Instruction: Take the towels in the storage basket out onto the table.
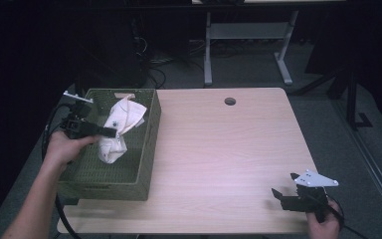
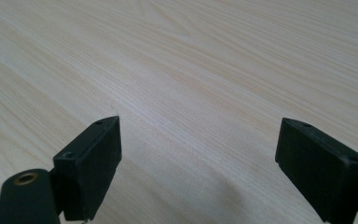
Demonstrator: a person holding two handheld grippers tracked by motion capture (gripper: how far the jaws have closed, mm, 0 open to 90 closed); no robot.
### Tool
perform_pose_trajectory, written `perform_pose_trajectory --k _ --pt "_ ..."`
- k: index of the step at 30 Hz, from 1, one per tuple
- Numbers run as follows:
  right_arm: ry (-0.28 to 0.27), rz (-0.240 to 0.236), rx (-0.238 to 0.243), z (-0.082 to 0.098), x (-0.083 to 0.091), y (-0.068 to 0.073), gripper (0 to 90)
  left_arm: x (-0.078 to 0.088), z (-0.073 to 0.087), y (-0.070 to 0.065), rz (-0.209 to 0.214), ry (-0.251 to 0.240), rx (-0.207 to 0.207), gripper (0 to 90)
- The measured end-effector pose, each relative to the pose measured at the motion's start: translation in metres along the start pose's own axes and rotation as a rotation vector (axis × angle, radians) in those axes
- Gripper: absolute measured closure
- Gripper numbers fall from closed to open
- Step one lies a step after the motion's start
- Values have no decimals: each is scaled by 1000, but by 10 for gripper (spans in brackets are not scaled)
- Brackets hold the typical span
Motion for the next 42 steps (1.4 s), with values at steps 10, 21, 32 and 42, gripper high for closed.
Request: perform_pose_trajectory --k 10,21,32,42 --pt "-8 -3 -5 -1 1 -1 140 2 -16 -19 21 -11 -36 737" --pt "-9 -4 -11 -2 1 -1 140 -2 -29 -41 68 -25 -67 738" --pt "-9 -5 -9 -2 1 -1 140 -12 -39 -65 95 -18 -104 738" --pt "-12 -2 -12 -3 2 -2 140 -27 -46 -85 120 -3 -127 737"
Point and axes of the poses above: each handheld gripper's, and its own axes: x roughly backward along the jaws, z roughly out of its underside, y roughly to its left, the point moved 9 cm from there along -x, roughly forward along the jaws, and after that the axes turned 2 degrees about -x, right-handed, at the moved point
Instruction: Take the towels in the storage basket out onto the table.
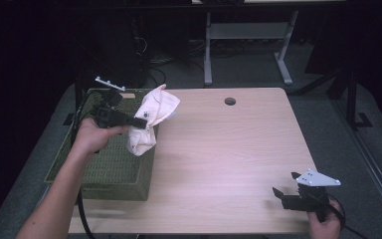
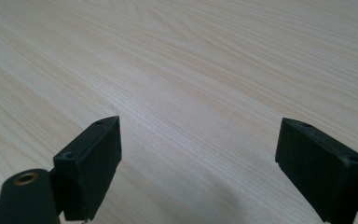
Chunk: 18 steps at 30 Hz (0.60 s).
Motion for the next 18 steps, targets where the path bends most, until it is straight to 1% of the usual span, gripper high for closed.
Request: perform_pose_trajectory --k 2,3,6,7,8,11,15,16,18 --pt "0 0 -1 0 0 0 140 -2 -1 -2 5 1 -3 737" --pt "-1 1 0 0 0 0 140 -4 -3 -5 9 6 -13 737" --pt "-2 3 -4 0 1 -1 140 -9 -7 -10 17 4 -19 737" --pt "-2 3 -4 0 1 -1 140 -9 -7 -10 17 4 -19 737" --pt "-4 3 -6 0 1 -1 140 -12 -9 -13 19 11 -27 737" --pt "-5 4 -4 0 2 -1 140 -15 -11 -16 24 10 -24 737" --pt "-7 5 -6 0 2 -1 140 -22 -16 -23 35 17 -40 737" --pt "-6 6 -6 0 2 -1 140 -22 -16 -23 35 17 -40 737" --pt "-6 6 -6 0 2 -1 140 -26 -19 -27 44 16 -42 737"
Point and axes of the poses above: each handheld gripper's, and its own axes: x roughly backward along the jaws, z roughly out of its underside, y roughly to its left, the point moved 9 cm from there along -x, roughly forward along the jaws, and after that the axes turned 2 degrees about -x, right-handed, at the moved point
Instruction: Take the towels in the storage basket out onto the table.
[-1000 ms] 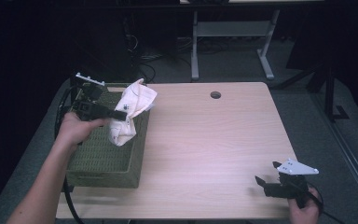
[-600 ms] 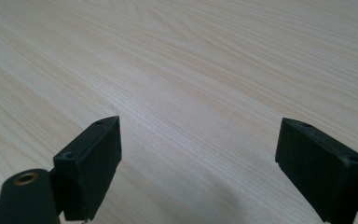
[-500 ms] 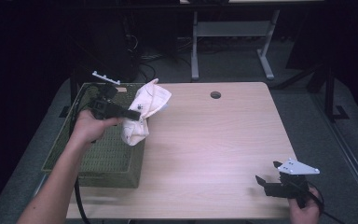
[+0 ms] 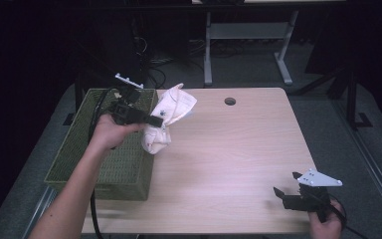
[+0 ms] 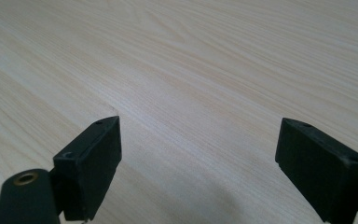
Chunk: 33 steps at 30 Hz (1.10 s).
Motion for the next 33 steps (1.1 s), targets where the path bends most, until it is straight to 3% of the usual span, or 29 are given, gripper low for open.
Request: perform_pose_trajectory --k 25,33 --pt "-13 5 -2 -2 3 -1 140 -33 -27 -28 50 26 -44 737" --pt "-15 4 0 -2 3 -1 140 -55 -37 -39 63 49 -55 737"
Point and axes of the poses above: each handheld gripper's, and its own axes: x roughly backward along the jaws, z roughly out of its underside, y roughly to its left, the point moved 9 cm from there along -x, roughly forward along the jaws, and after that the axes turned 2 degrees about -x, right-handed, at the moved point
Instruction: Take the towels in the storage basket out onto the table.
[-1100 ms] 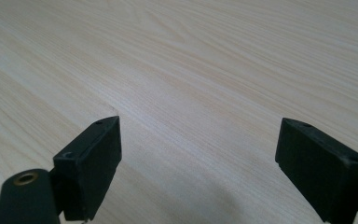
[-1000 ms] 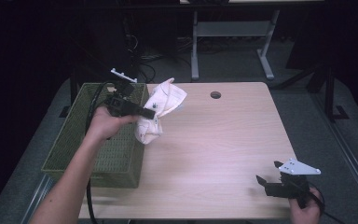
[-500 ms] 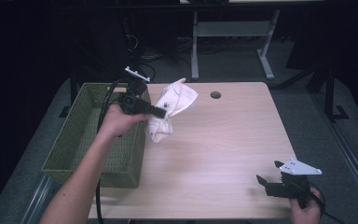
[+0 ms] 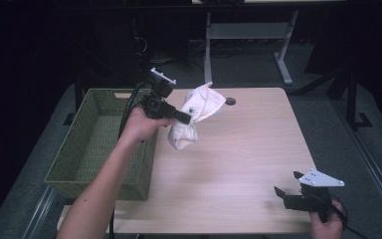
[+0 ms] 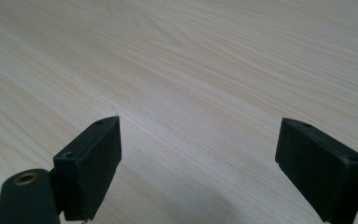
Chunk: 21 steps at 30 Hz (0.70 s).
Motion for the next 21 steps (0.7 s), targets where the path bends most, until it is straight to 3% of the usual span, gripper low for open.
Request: perform_pose_trajectory --k 10,21 --pt "-4 -3 -1 0 1 0 140 -25 -7 -13 28 22 -19 736" --pt "-2 -7 -2 0 1 0 140 -44 -9 -19 47 36 -18 735"
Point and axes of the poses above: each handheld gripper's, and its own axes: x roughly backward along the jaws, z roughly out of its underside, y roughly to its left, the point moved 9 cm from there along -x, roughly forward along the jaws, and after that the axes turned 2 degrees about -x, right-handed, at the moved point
